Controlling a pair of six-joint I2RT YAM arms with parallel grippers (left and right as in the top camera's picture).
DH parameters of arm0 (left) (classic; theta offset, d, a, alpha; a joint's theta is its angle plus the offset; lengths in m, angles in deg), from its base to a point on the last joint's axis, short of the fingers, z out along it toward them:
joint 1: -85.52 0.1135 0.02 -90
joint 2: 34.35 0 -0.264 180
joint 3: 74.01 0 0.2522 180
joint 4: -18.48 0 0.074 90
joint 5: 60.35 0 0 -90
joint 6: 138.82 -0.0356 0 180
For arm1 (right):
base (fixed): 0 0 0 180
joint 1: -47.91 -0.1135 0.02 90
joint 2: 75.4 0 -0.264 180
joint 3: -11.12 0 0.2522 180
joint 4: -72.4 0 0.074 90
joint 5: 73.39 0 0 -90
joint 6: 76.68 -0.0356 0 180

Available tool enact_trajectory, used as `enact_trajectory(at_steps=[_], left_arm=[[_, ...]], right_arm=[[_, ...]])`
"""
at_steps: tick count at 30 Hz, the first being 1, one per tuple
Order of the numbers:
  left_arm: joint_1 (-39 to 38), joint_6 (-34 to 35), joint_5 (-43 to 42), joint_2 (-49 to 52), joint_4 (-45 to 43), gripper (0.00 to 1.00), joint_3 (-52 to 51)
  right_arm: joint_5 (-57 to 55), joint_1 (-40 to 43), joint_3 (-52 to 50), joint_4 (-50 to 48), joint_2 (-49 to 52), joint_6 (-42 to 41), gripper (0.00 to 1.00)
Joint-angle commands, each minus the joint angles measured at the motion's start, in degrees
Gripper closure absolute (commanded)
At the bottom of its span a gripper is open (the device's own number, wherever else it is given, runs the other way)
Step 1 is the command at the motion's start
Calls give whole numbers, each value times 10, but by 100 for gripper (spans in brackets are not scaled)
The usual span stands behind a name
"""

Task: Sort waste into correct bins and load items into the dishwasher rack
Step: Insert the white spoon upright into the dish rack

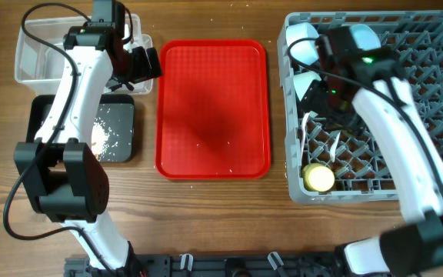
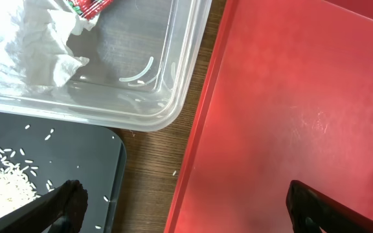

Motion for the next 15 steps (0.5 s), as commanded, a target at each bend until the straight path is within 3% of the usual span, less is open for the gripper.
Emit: enact_trajectory(at_steps=[1, 3, 8, 9, 13, 15], left_arm=[[1, 3, 5, -8, 0, 0, 5], [1, 3, 5, -8, 0, 0, 5], [1, 3, 5, -8, 0, 0, 5], [1, 3, 5, -8, 0, 0, 5], [1, 3, 5, -8, 0, 0, 5], [1, 3, 5, -8, 0, 0, 5]], right_arm=[[41, -1, 18, -7, -74, 63, 10], [72, -1, 18, -8, -109, 100, 10], [189, -48, 18, -28, -174, 290, 10], [189, -73, 18, -28, -193, 291, 0], [188, -113, 18, -24, -251, 223, 0], [164, -113, 18, -23, -257, 236, 0]])
